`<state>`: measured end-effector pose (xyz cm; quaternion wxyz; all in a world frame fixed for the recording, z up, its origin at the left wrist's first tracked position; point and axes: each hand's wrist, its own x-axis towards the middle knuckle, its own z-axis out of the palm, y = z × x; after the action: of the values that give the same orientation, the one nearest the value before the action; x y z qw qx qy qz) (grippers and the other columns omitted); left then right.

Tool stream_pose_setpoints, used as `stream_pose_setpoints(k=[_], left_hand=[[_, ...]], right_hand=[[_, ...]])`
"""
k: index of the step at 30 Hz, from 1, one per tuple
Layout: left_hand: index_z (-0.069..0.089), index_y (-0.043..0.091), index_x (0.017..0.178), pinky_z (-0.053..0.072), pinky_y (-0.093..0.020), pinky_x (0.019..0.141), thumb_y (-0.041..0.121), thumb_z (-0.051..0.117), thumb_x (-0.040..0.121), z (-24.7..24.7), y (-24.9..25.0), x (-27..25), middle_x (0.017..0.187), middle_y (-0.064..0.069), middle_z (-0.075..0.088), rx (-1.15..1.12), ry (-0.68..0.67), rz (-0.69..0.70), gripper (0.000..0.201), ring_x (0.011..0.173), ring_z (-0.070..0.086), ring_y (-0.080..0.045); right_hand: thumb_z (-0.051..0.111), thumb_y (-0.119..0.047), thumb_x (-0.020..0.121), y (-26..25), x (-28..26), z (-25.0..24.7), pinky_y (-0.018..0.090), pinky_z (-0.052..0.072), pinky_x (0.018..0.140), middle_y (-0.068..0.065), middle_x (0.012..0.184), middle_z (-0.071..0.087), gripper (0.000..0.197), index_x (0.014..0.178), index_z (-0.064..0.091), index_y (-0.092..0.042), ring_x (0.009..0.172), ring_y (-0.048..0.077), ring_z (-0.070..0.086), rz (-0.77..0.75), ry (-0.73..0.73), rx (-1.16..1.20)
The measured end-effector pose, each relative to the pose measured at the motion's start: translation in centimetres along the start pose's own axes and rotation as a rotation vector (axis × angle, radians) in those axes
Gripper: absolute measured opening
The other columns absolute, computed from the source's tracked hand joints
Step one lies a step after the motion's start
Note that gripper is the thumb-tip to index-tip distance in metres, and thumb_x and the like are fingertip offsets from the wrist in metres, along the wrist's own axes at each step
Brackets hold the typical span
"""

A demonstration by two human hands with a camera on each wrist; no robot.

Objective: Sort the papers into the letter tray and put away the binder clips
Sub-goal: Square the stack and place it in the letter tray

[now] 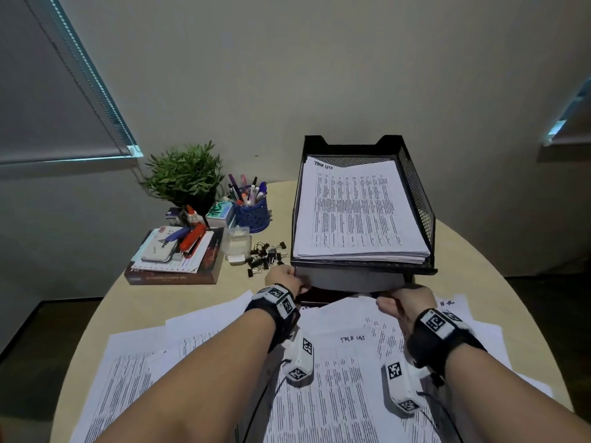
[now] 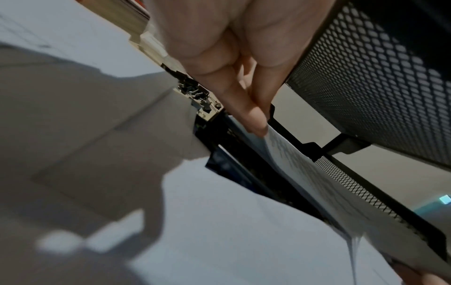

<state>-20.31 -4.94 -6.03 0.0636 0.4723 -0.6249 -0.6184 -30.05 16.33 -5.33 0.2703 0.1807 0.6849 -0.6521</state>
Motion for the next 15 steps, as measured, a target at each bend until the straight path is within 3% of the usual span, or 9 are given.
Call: stream_pose_setpoints(k=[2,4,6,8,10,12,13,15], left_hand=[[0.063,0.005,0.068,0.060,-0.044,0.070,-0.006,0.070,0.072,0.2,-0.3,0.4,0.078,-0.016,0.068,0.076,0.036,0.039,0.013,0.070,0.068,-0.029],[0.066,0.006,0.068,0.060,-0.044,0.067,-0.001,0.071,0.072,0.2,-0.4,0.2,0.076,-0.015,0.070,0.146,0.060,0.066,0.009,0.071,0.071,-0.029],[0.058,0.012,0.056,0.060,-0.042,0.065,0.003,0.072,0.072,0.1,-0.5,-0.4,0.068,-0.011,0.067,0.166,0.082,0.089,0.023,0.065,0.069,-0.028],[0.050,0.013,0.059,0.060,-0.037,0.059,-0.001,0.066,0.078,-0.1,-0.4,-1.2,0.068,-0.009,0.060,0.132,0.100,0.099,0.029,0.053,0.062,-0.023],[0.049,0.013,0.065,0.055,-0.031,0.053,-0.006,0.058,0.082,-0.4,-0.3,-2.0,0.071,-0.009,0.055,0.049,0.125,0.099,0.026,0.049,0.055,-0.020],[0.051,0.014,0.070,0.053,-0.027,0.051,-0.005,0.055,0.083,-1.2,-0.4,-3.0,0.076,-0.011,0.057,0.018,0.129,0.101,0.023,0.054,0.057,-0.022],[0.054,0.014,0.074,0.053,-0.027,0.055,-0.003,0.056,0.083,-1.6,-0.5,-3.5,0.079,-0.012,0.059,0.046,0.121,0.111,0.019,0.062,0.059,-0.024],[0.058,0.015,0.083,0.054,-0.029,0.070,0.005,0.059,0.084,-2.4,-1.2,-4.5,0.087,-0.010,0.063,0.143,0.096,0.139,0.010,0.078,0.062,-0.027]], right_hand=[[0.049,0.012,0.085,0.4,0.4,0.2,0.026,0.054,0.041,0.020,0.058,0.065,0.012,0.081,0.059,0.008,0.044,0.024,0.066,-0.018,0.013,0.016],[0.050,0.012,0.084,0.6,0.2,-0.1,0.026,0.053,0.040,0.018,0.049,0.061,0.012,0.076,0.059,0.010,0.036,0.023,0.061,-0.042,0.020,-0.001],[0.047,0.014,0.084,0.7,-0.3,-0.7,0.025,0.047,0.040,0.015,0.049,0.053,0.020,0.066,0.052,0.005,0.033,0.023,0.050,-0.063,-0.013,0.000],[0.048,0.014,0.085,0.7,-1.1,-1.5,0.025,0.039,0.046,0.013,0.057,0.046,0.024,0.065,0.047,0.001,0.044,0.018,0.041,-0.099,-0.055,0.000],[0.056,0.008,0.085,0.8,-2.3,-2.2,0.030,0.045,0.056,0.017,0.058,0.053,0.015,0.070,0.055,0.005,0.050,0.022,0.049,-0.166,-0.046,-0.097],[0.057,0.006,0.084,1.2,-3.8,-2.9,0.033,0.048,0.060,0.015,0.061,0.055,0.007,0.082,0.062,0.001,0.050,0.024,0.054,-0.255,-0.047,-0.165],[0.057,0.005,0.084,1.5,-4.6,-3.3,0.034,0.050,0.060,0.013,0.063,0.055,0.009,0.085,0.062,-0.003,0.053,0.026,0.057,-0.299,-0.047,-0.215],[0.060,-0.002,0.083,2.5,-5.8,-4.3,0.040,0.056,0.074,0.006,0.077,0.063,0.013,0.089,0.064,-0.013,0.073,0.029,0.066,-0.378,-0.035,-0.358]])
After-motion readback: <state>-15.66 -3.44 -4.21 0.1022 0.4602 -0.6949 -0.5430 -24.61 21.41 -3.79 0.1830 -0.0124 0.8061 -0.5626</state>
